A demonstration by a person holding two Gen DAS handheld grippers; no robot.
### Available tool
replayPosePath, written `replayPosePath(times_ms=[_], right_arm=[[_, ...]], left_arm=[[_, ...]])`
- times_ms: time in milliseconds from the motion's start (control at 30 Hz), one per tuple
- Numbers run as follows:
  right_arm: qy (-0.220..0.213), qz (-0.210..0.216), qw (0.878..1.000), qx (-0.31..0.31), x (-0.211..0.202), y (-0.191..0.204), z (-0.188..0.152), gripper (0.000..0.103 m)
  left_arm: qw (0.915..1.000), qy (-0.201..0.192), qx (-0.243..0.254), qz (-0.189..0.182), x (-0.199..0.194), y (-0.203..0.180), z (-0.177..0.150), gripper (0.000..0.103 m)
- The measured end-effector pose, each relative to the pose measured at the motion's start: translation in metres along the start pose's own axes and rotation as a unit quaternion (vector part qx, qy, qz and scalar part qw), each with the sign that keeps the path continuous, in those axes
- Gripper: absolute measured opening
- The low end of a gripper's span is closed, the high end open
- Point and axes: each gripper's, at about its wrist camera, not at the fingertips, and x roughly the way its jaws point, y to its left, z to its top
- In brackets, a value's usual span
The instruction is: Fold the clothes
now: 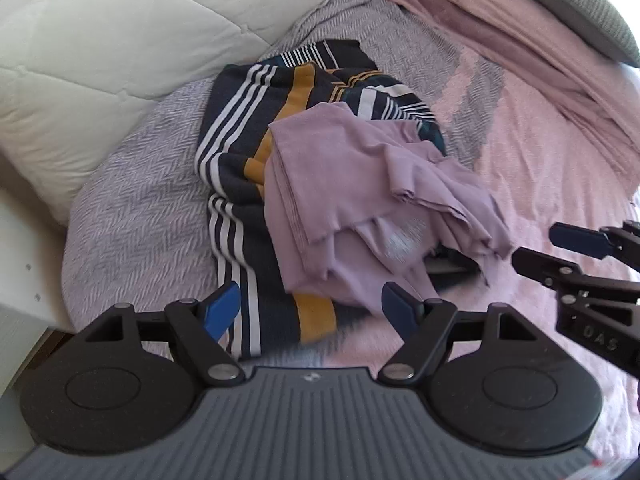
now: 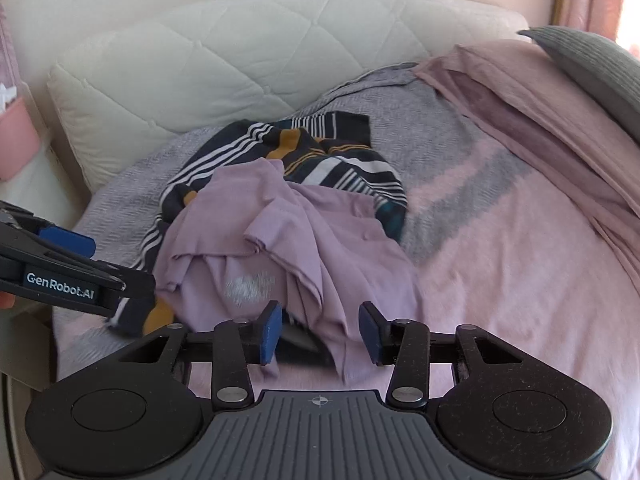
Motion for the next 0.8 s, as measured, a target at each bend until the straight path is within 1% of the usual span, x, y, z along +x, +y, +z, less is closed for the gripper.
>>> replayPosePath(times_ms=[133, 233, 267, 300, 333, 367, 433, 533, 600, 667, 800], right_arm=[[0.010, -0.004, 1.000, -0.009, 0.038, 0.001, 0.010, 0.036], [0.022, 0.000, 1.000, -0.022, 0.058, 0.001, 0.012, 0.026], [0.023, 0.006, 0.999, -0.027, 0.062, 0.001, 0.013, 0.006], [0.019, 0.013, 0.999, -0.030, 0.063, 0.001, 0.015, 0.000], [0.007, 0.016, 0.999, -0.029, 0.058, -0.001, 0.017, 0.000], [-0.014, 0.026, 0.999, -0.016, 0.048, -0.004, 0.020, 0.000], [-0.052, 0.048, 0.997, 0.031, 0.019, -0.016, 0.028, 0.000], [-0.105, 0.058, 0.987, 0.109, -0.034, -0.044, 0.040, 0.000], [-0.142, 0.053, 0.976, 0.157, -0.074, -0.064, 0.044, 0.000], [-0.186, 0.043, 0.963, 0.191, -0.120, -0.080, 0.041, 0.000], [-0.270, 0.002, 0.938, 0.219, -0.223, -0.100, 0.025, 0.000]], left_arm=[[0.9999, 0.015, 0.002, -0.003, 0.029, 0.005, 0.014, 0.075], [0.9997, 0.026, 0.003, -0.004, 0.043, 0.007, 0.019, 0.075], [0.9996, 0.029, 0.003, -0.004, 0.047, 0.008, 0.020, 0.075], [0.9995, 0.033, 0.002, -0.002, 0.049, 0.007, 0.022, 0.074], [0.9994, 0.036, 0.002, -0.002, 0.051, 0.007, 0.022, 0.074], [0.9993, 0.037, 0.002, -0.001, 0.051, 0.007, 0.023, 0.074], [0.9994, 0.034, -0.002, -0.001, 0.043, 0.008, 0.026, 0.074], [0.9998, 0.017, -0.007, -0.010, 0.021, 0.009, 0.031, 0.074], [0.9999, 0.000, 0.000, -0.014, 0.001, 0.003, 0.034, 0.074], [0.9996, -0.018, 0.011, -0.021, -0.020, -0.006, 0.036, 0.074], [0.9965, -0.057, 0.039, -0.046, -0.073, -0.042, 0.039, 0.074]])
